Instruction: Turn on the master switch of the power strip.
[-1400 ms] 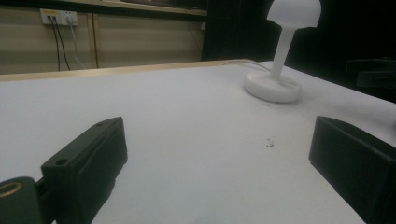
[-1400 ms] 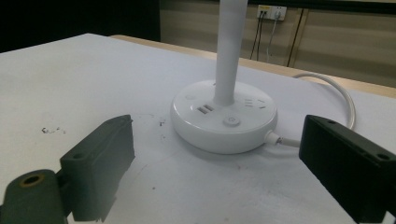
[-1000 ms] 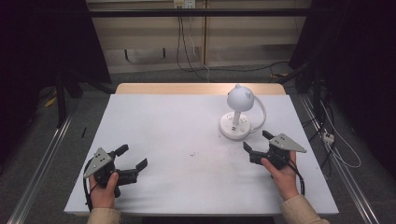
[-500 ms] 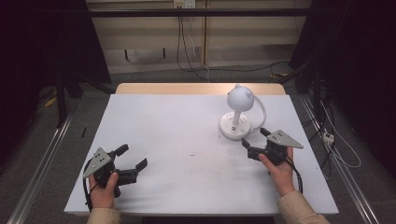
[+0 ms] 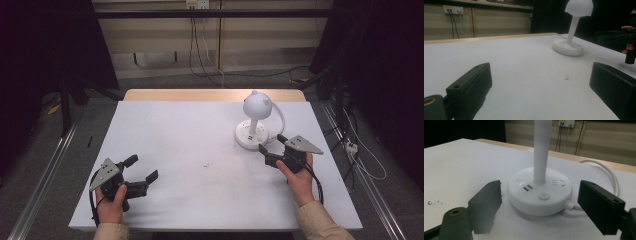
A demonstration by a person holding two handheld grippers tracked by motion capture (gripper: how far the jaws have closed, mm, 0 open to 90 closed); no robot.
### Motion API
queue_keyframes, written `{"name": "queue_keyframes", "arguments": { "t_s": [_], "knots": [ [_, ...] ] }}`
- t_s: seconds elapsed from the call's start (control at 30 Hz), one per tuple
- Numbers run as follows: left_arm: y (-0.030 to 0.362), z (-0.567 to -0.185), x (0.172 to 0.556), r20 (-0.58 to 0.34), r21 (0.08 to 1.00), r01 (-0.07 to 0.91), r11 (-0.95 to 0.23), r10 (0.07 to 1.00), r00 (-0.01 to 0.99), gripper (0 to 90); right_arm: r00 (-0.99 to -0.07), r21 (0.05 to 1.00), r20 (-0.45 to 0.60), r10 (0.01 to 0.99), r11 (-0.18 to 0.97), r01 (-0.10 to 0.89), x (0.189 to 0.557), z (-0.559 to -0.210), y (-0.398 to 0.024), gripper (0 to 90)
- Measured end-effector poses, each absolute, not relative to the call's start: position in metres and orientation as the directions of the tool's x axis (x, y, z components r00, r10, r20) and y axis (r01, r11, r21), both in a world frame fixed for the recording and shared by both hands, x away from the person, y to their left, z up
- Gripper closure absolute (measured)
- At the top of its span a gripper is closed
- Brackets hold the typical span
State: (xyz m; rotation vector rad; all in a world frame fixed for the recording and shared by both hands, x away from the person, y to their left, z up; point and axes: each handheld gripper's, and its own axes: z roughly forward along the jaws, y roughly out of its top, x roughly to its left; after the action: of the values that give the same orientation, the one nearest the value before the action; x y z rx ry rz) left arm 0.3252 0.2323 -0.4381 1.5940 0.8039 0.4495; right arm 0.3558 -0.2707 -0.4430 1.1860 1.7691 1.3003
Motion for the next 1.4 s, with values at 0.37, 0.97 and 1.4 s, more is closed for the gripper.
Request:
{"name": "queue_keyframes", "arguments": {
  "t_s": [0.37, 0.97, 1.4],
  "knots": [
    [0.231, -0.438, 0.325, -0.156, 0.969, 0.245, -0.023, 0.712, 0.685, 4.1, -0.398, 0.949, 0.013, 0.917, 0.114, 0.294, 0.362, -0.445, -0.268, 24.2],
    [0.231, -0.438, 0.326, -0.157, 0.970, 0.243, -0.021, 0.710, 0.687, 4.1, -0.410, 0.945, 0.003, 0.912, 0.131, 0.300, 0.373, -0.441, -0.265, 41.8],
    [0.230, -0.438, 0.326, -0.156, 0.970, 0.241, -0.022, 0.707, 0.689, 4.1, -0.418, 0.938, 0.011, 0.909, 0.135, 0.318, 0.380, -0.441, -0.267, 56.9]
  ]
}}
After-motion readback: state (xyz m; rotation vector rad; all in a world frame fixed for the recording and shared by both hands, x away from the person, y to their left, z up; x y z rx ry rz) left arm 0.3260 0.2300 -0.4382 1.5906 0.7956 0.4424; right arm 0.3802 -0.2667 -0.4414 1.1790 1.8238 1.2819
